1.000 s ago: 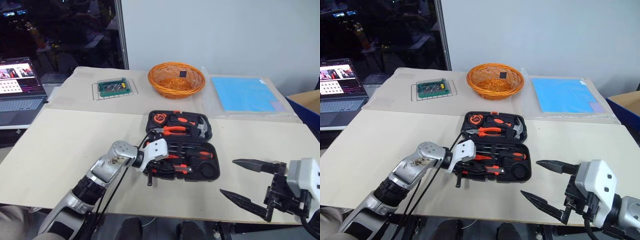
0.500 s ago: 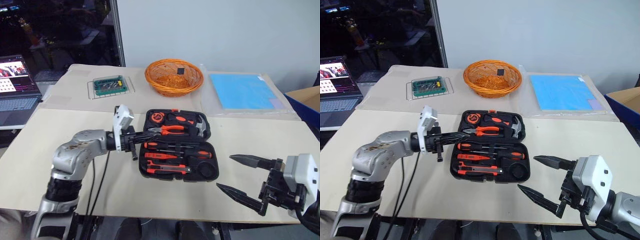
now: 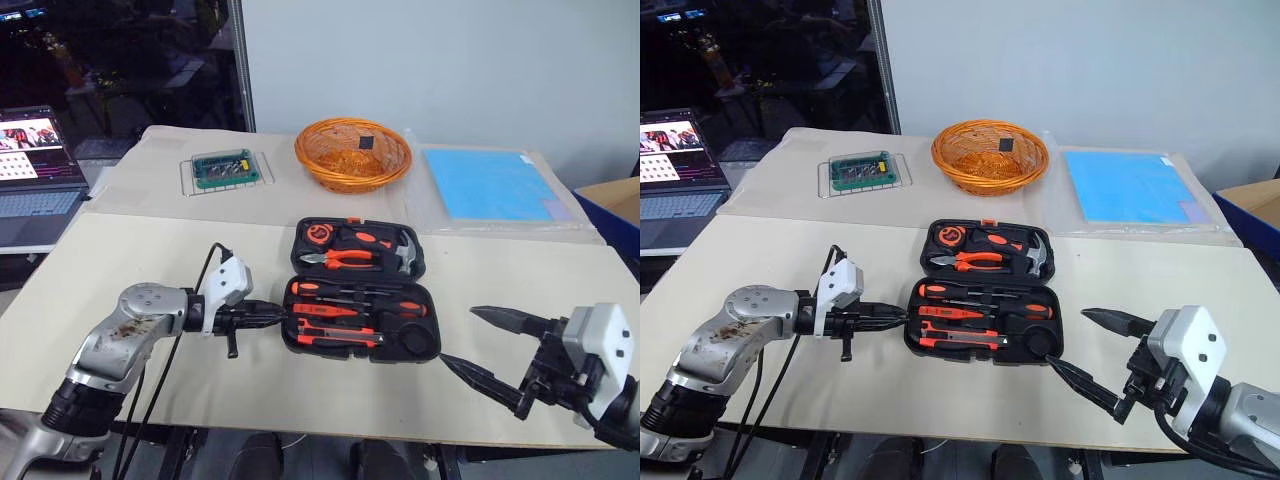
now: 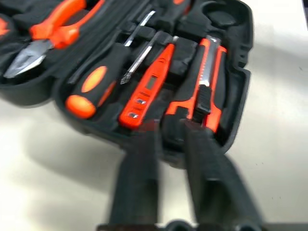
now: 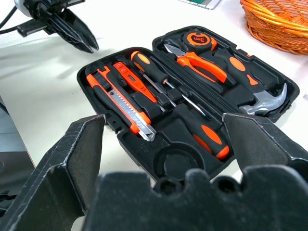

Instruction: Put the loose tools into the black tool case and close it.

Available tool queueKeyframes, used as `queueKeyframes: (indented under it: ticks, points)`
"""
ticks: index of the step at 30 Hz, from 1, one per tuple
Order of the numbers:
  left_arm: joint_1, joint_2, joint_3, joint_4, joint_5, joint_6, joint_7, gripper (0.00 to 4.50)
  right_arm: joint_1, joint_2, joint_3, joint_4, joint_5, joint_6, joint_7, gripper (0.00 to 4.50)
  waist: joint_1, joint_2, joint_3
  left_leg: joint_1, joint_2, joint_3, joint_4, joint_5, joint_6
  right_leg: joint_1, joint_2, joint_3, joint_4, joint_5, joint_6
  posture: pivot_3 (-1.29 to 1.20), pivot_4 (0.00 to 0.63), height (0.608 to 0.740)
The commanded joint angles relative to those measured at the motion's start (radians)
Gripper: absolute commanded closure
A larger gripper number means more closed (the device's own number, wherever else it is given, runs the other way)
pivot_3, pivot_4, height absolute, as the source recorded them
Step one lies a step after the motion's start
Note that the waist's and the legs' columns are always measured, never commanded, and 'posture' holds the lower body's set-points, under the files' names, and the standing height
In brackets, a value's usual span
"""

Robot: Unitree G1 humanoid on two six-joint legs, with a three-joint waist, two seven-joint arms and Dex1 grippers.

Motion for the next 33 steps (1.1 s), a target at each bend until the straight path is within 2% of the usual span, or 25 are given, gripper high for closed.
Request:
queueKeyframes:
  ticks: [1, 5, 10, 17, 28, 33]
  points:
    - [-0.011, 0.01, -0.023, 0.003, 0.029, -0.058, -0.026, 4.48, -0.003, 0.002, -0.003, -0.032, -0.003, -0.009, -0.011, 0.0, 0.0, 0.0, 0.0, 0.0, 0.0, 0.0, 0.0, 0.002, 0.003, 0.0, 0.0, 0.0, 0.0, 0.0, 0.0, 0.0, 0.15, 0.74]
    - [-0.017, 0.015, -0.05, 0.029, 0.062, -0.101, -0.05, 4.48, 0.003, 0.002, -0.013, -0.047, 0.003, -0.006, -0.016, 0.0, 0.0, 0.0, 0.0, 0.0, 0.0, 0.0, -0.001, 0.002, 0.003, 0.0, 0.0, 0.0, 0.0, 0.0, 0.0, 0.0, 0.15, 0.74]
    - [-0.025, 0.035, -0.018, 0.047, 0.033, -0.096, -0.086, 4.48, 0.024, 0.006, -0.03, -0.055, 0.007, -0.008, -0.012, 0.0, 0.0, 0.0, 0.0, 0.0, 0.0, 0.0, 0.0, 0.002, 0.003, 0.0, 0.0, 0.0, 0.0, 0.0, 0.0, 0.0, 0.15, 0.74]
    - [-0.043, 0.067, -0.05, 0.085, 0.079, -0.13, -0.123, 4.48, 0.018, 0.008, 0.002, -0.051, -0.01, -0.013, -0.023, 0.0, -0.002, 0.0, 0.0, 0.0, 0.0, 0.0, 0.0, 0.002, 0.003, 0.0, 0.0, 0.0, 0.0, 0.0, 0.0, 0.0, 0.15, 0.74]
    - [-0.101, 0.03, -0.054, 0.089, 0.055, -0.105, -0.14, 4.48, 0.037, 0.025, -0.004, -0.062, -0.016, -0.019, -0.024, 0.0, 0.005, 0.0, 0.0, 0.0, 0.0, 0.001, 0.0, 0.002, 0.003, 0.0, 0.0, 0.0, 0.0, 0.0, 0.0, 0.0, 0.15, 0.74]
    - [-0.111, 0.047, -0.059, 0.097, 0.063, -0.11, -0.168, 4.48, 0.04, 0.032, 0.005, -0.066, -0.021, -0.02, -0.028, 0.0, 0.004, 0.0, 0.0, 0.0, 0.0, 0.001, 0.0, 0.002, 0.004, 0.0, 0.0, 0.0, 0.0, 0.0, 0.0, 0.0, 0.15, 0.74]
